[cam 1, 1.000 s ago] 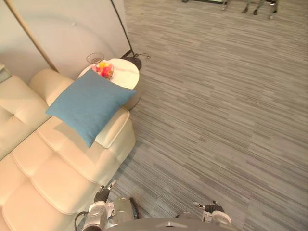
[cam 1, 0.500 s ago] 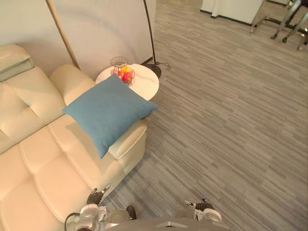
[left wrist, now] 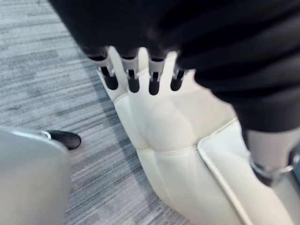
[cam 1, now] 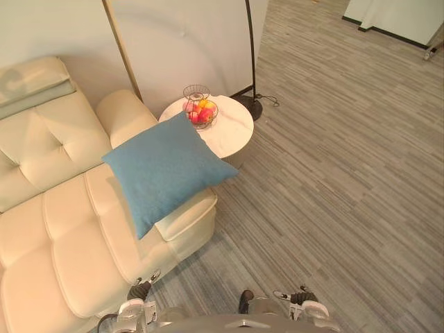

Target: Pick up cushions and gather them together orderly.

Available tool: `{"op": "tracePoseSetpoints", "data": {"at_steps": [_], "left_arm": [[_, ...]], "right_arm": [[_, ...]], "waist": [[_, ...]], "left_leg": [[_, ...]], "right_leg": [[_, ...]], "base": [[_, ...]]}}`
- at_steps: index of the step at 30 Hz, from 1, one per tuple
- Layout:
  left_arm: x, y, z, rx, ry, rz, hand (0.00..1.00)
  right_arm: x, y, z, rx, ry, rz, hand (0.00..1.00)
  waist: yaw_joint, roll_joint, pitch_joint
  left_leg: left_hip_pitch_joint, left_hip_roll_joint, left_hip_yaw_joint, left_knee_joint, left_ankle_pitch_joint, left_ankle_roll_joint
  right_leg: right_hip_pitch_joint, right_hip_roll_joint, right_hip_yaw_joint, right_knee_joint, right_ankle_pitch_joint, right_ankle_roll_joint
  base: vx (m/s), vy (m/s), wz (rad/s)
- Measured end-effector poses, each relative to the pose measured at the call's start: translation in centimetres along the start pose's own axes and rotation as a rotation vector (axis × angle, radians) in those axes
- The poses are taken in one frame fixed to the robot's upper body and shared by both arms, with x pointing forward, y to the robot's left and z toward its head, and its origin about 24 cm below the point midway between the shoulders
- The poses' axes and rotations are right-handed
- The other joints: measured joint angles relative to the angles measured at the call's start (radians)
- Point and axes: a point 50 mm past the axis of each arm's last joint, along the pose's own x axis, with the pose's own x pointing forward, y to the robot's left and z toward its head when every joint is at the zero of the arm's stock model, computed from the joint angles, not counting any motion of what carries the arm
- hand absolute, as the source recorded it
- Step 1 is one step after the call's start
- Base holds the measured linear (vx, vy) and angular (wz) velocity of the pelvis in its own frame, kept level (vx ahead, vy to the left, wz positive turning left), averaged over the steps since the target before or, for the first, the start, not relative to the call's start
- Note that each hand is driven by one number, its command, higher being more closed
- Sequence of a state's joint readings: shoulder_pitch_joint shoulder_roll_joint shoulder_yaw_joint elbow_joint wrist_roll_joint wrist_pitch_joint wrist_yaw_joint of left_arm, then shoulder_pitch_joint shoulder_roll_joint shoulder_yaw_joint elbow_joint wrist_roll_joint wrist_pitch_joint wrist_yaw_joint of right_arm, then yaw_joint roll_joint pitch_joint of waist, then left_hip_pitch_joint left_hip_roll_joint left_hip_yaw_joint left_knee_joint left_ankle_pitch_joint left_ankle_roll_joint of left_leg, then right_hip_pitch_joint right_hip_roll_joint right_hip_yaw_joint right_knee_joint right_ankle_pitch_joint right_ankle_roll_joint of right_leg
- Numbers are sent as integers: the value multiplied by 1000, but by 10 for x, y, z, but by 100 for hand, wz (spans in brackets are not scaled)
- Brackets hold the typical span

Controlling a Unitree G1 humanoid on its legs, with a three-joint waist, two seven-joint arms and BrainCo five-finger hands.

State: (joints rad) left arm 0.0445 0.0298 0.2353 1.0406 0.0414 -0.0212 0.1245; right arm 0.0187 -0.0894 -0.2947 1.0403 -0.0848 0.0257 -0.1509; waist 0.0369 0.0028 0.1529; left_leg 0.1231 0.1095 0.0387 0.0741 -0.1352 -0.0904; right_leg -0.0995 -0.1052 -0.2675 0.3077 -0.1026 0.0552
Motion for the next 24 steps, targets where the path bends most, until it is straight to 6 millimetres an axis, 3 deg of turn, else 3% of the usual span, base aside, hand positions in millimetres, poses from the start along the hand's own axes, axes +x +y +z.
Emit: {"op": "tracePoseSetpoints", "data": {"at_steps": [3,5,7,8,10,13,16,24], "left_arm": [[0,0,1,-5,-3,1,0],[1,0,6,-26,-19,4,0],[1,-1,12,-66,-40,6,0],[1,-3,12,-72,-39,3,0],[0,-6,10,-82,-32,-3,0],[0,-8,9,-50,-32,-17,0],[0,-7,8,-32,-26,-20,0],[-1,-6,-3,-1,10,-25,0]], "right_arm": [[-2,-1,-8,-1,16,-2,0],[-3,-1,-13,-1,31,-1,0],[-4,-4,-18,1,40,-10,0],[-4,-5,-19,0,42,-13,0],[-4,-7,-18,16,42,-22,0],[-3,-11,-18,35,44,-35,0],[-4,-11,-20,36,54,-35,0],[-6,-13,-31,27,80,-39,0]], "waist": [[-5,-15,-3],[3,-26,-5],[18,-10,5],[20,-6,5],[21,2,0],[17,6,-2],[18,-2,1],[-3,3,-28]], "left_leg": [[-42,11,-45,72,-29,-11],[-143,6,-39,256,-52,-20],[-237,40,40,456,-51,-18],[-238,48,62,466,-51,-18],[-222,58,114,418,-46,-11],[-156,38,154,194,-13,9],[-88,10,151,39,72,11],[-28,-18,149,-101,159,28]], "right_leg": [[30,-1,-53,-8,-31,0],[47,-13,-94,-15,-49,1],[98,-22,-146,-22,-53,-4],[109,-21,-155,-26,-54,-4],[121,-19,-175,-39,-54,-5],[105,-8,-188,-68,-29,-16],[108,4,-127,-106,1,-27],[149,15,-100,-216,56,-5]], "base": [[70,-33,59],[40,6,66],[47,-40,63],[40,-34,51],[23,-44,33],[-15,-34,29],[-22,-3,12],[-115,9,0]]}}
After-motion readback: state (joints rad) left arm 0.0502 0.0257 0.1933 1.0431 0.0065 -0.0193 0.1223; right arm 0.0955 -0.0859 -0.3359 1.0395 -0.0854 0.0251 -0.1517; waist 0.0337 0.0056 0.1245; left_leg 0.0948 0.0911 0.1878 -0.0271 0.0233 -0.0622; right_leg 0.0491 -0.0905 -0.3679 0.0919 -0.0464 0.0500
